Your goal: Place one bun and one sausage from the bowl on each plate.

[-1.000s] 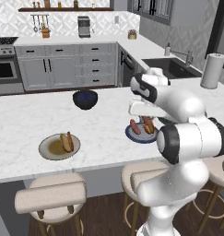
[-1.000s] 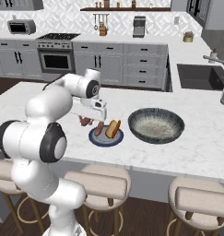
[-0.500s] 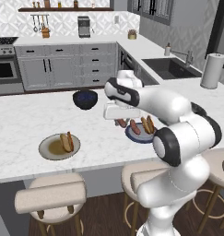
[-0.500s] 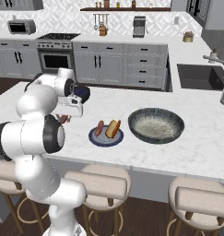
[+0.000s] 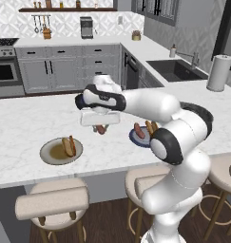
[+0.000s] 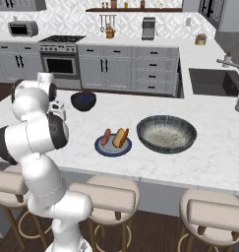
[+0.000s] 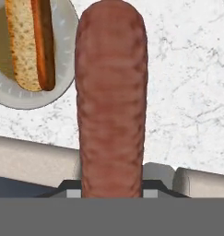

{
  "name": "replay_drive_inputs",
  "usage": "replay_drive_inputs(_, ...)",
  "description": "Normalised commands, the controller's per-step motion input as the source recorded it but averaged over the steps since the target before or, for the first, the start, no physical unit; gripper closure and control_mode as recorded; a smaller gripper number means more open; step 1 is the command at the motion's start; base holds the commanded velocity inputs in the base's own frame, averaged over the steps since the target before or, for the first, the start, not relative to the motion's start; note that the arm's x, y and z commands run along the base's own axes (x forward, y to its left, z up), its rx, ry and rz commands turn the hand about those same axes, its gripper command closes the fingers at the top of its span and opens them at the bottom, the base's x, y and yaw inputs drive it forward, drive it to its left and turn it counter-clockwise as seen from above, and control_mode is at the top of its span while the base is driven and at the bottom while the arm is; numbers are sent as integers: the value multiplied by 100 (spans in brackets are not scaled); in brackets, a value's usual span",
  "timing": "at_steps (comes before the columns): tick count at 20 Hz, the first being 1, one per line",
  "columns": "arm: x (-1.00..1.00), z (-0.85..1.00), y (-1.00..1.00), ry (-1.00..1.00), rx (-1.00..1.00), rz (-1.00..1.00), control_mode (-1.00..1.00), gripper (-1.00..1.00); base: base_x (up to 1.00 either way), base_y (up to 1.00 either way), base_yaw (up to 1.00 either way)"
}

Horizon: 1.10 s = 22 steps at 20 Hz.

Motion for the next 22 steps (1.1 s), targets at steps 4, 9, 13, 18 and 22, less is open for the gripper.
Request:
replay_drive_inputs(4,22,-26,100,0,-6,0,-100,100,0,0,0)
replay_drive_inputs(9,6,-31,100,0,-6,0,-100,100,0,0,0)
replay_drive_inputs(13,9,-12,89,0,-3,-1,-100,100,0,0,0)
replay_drive_inputs(18,32,-30,46,0,-2,0,-100,100,0,0,0)
replay_drive_inputs(22,18,-58,30,0,-3,0,-100,100,0,0,0)
